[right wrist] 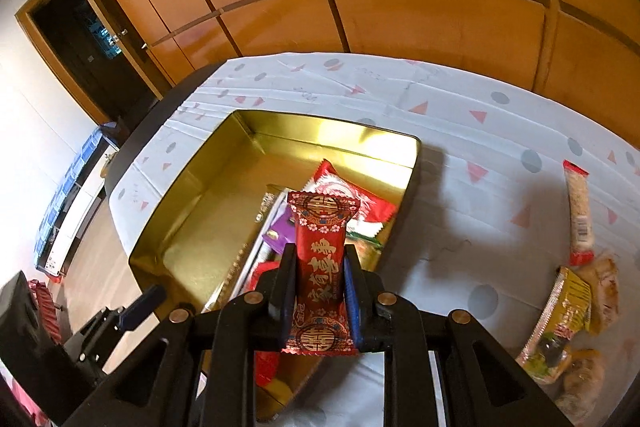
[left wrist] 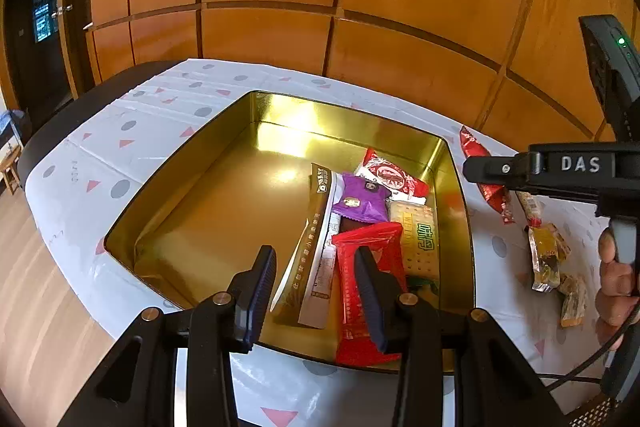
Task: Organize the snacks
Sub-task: 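Carry the red cake pack into the tin box and open the left gripper, then carry the small red candy bar into the tin box and open the right gripper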
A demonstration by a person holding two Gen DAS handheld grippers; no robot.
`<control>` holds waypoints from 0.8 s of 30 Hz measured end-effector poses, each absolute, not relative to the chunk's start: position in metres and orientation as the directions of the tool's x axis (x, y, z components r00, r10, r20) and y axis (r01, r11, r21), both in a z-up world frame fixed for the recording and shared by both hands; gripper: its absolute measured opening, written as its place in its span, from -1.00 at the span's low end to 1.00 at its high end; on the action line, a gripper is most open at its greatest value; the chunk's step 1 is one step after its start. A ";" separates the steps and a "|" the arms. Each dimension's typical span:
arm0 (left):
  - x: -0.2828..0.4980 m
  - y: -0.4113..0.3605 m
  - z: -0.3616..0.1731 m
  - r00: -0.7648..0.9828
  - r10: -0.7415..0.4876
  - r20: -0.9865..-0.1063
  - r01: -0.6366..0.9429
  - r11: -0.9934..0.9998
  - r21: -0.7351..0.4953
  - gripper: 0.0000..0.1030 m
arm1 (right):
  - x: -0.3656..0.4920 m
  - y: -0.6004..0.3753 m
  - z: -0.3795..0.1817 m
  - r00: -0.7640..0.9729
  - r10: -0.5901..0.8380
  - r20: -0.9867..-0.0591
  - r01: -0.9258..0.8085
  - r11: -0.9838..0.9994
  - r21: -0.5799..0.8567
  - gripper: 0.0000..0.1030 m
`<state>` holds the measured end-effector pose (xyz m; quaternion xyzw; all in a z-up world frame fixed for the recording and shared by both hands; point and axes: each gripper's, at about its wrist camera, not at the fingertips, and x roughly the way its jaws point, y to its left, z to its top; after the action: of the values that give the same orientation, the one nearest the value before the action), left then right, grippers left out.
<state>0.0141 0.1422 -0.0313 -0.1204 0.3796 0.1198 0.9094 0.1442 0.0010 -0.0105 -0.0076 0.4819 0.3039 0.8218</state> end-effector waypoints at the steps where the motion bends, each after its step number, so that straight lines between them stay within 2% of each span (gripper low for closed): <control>1: 0.014 0.143 -0.032 0.683 0.128 -0.719 -0.312 0.941 -0.128 -0.21 | 0.145 0.003 -0.012 0.352 0.486 -0.800 -0.509 0.817 0.273 -0.59; 7: 0.014 0.149 -0.035 0.675 0.131 -0.726 -0.328 0.935 -0.137 -0.21 | 0.163 0.014 -0.023 0.371 0.447 -0.814 -0.485 0.841 0.240 -0.58; 11: 0.012 0.151 -0.037 0.671 0.133 -0.730 -0.331 0.934 -0.134 -0.21 | 0.180 0.020 -0.038 0.389 0.402 -0.829 -0.455 0.866 0.207 -0.51; 14: 0.013 0.153 -0.039 0.666 0.137 -0.733 -0.339 0.931 -0.133 -0.21 | 0.186 0.018 -0.046 0.365 0.409 -0.836 -0.442 0.867 0.231 -0.51; 24: 0.014 0.148 -0.039 0.664 0.133 -0.735 -0.327 0.937 -0.125 -0.21 | 0.164 0.026 -0.046 0.380 0.409 -0.830 -0.529 0.832 0.168 -0.54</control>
<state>0.0138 0.1476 -0.0394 -0.1242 0.3894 0.1273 0.9037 0.1637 0.0259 -0.0456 -0.0625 0.4797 0.2830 0.8282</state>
